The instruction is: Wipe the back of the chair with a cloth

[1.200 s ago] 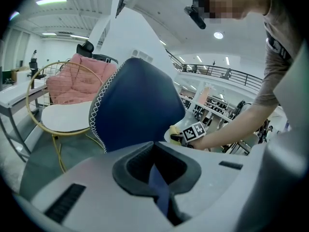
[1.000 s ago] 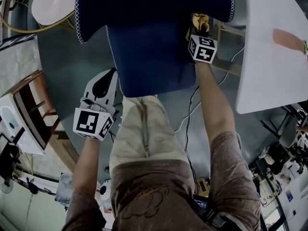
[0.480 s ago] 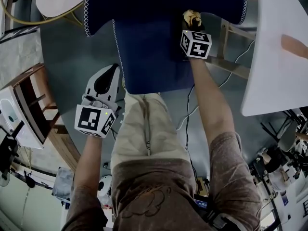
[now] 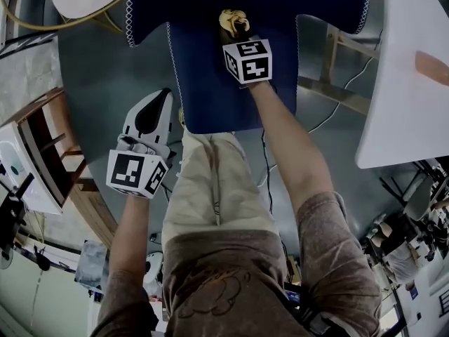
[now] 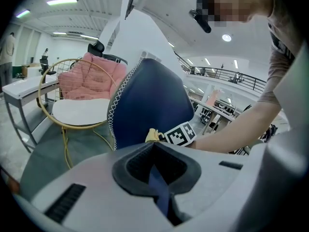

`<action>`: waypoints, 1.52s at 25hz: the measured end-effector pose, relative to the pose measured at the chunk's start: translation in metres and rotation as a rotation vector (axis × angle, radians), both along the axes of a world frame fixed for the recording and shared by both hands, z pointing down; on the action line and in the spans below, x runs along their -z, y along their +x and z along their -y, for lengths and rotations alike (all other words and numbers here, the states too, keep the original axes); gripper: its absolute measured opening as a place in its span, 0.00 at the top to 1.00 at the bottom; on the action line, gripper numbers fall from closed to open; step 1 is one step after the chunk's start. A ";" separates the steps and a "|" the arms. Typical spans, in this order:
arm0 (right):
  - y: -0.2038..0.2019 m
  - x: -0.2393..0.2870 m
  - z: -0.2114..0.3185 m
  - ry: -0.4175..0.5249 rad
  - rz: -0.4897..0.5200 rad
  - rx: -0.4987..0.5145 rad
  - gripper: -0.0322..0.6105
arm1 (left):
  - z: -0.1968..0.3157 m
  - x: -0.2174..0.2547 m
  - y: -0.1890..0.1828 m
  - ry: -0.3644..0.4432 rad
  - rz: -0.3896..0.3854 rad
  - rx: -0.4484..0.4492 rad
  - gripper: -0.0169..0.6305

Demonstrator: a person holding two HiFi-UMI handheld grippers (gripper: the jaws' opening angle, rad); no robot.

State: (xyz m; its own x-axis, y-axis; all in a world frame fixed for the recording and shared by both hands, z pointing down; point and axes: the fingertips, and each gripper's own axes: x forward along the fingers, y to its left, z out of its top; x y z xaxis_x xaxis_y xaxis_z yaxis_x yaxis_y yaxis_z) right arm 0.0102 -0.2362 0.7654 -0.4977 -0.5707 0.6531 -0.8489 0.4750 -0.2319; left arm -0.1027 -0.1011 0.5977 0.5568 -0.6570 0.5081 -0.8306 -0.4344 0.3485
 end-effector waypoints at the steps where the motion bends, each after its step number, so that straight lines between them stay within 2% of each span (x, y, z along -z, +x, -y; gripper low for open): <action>1: -0.009 0.000 0.000 -0.006 0.008 0.015 0.84 | 0.001 -0.001 -0.001 -0.001 -0.001 0.004 0.96; 6: -0.047 0.002 -0.005 -0.027 0.037 0.077 0.84 | 0.002 0.001 -0.008 0.002 -0.007 0.009 0.96; 15: -0.121 0.015 -0.023 -0.020 0.084 0.262 0.84 | -0.001 -0.003 -0.029 -0.017 -0.011 0.045 0.96; 21: -0.143 0.027 -0.042 0.005 0.104 0.349 0.84 | -0.003 -0.005 -0.030 -0.003 -0.025 0.050 0.96; 28: -0.119 0.047 -0.046 0.032 0.105 0.300 0.84 | -0.007 0.004 -0.027 0.010 -0.031 0.056 0.96; 38: -0.033 0.119 -0.050 0.120 0.059 0.165 0.84 | -0.017 0.046 -0.006 0.022 -0.063 0.060 0.96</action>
State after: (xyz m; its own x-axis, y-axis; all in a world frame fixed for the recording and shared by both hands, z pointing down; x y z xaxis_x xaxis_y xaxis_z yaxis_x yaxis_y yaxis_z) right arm -0.0231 -0.1862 0.6460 -0.6263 -0.5503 0.5521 -0.7439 0.6338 -0.2121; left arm -0.1091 -0.0845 0.5516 0.5469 -0.7005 0.4585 -0.8318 -0.3928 0.3922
